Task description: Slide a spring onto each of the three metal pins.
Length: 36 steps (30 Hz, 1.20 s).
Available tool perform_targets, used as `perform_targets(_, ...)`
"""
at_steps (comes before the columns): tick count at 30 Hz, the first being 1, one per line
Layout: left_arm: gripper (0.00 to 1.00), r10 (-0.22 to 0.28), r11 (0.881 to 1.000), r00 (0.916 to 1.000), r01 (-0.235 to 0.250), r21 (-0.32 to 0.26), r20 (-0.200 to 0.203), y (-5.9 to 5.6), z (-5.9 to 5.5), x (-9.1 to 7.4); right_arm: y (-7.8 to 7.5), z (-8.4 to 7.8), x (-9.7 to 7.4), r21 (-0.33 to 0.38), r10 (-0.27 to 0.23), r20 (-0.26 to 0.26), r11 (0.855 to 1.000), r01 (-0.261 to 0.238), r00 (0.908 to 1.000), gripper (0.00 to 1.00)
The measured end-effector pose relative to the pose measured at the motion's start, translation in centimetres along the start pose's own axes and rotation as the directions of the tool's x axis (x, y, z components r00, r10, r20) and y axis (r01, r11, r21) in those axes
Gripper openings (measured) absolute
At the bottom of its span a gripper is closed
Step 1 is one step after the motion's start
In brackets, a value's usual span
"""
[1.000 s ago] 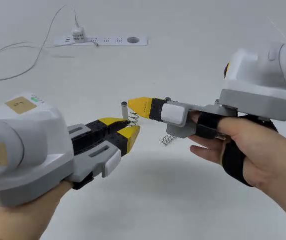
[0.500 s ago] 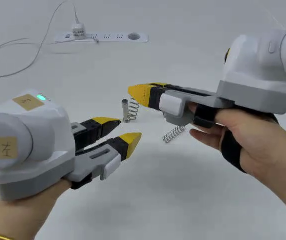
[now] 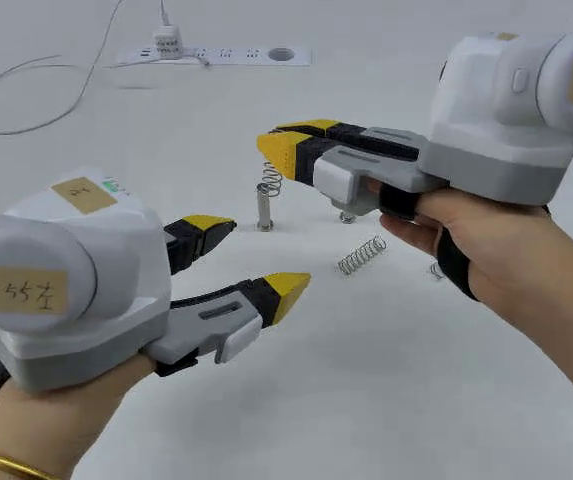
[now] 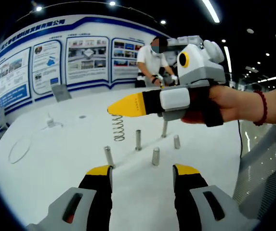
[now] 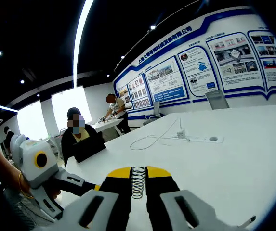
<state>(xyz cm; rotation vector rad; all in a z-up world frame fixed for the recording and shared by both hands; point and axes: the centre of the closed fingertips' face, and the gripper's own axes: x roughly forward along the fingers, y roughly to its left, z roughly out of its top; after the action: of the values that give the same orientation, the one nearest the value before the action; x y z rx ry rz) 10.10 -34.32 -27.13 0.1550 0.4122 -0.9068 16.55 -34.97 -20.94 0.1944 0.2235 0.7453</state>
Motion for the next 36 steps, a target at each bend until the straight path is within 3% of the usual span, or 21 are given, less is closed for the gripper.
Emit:
perform_targets(8,0.62,0.000,1.000,1.0000,0.000,-0.016,0.005,0.2,-0.3,0.1,-1.1,-0.5,1.3,0.000,-0.016,-0.010,1.000,0.016,0.9998,0.11)
perform_targets(11,0.67,-0.001,1.000,1.0000,0.001,-0.017,0.003,0.2,-0.4,0.1,-1.9,-0.9,2.1,-0.018,-0.025,-0.015,1.000,0.025,0.9996,0.11)
perform_targets(18,0.76,-0.011,1.000,0.9999,0.011,-0.015,-0.009,0.0,-0.9,0.2,-2.1,-1.7,2.7,-0.071,-0.043,-0.038,0.997,0.040,0.9984,0.11)
perform_targets(26,0.80,0.003,1.000,0.9999,-0.004,-0.022,-0.011,0.4,-1.0,0.3,-2.1,-2.8,3.1,-0.141,-0.052,-0.075,0.989,0.041,0.9958,0.11)
perform_targets(36,0.80,0.009,1.000,0.9997,-0.009,-0.021,-0.025,0.6,-1.3,0.3,-2.0,-2.6,3.4,-0.206,-0.056,-0.056,0.978,0.044,0.9969,0.11)
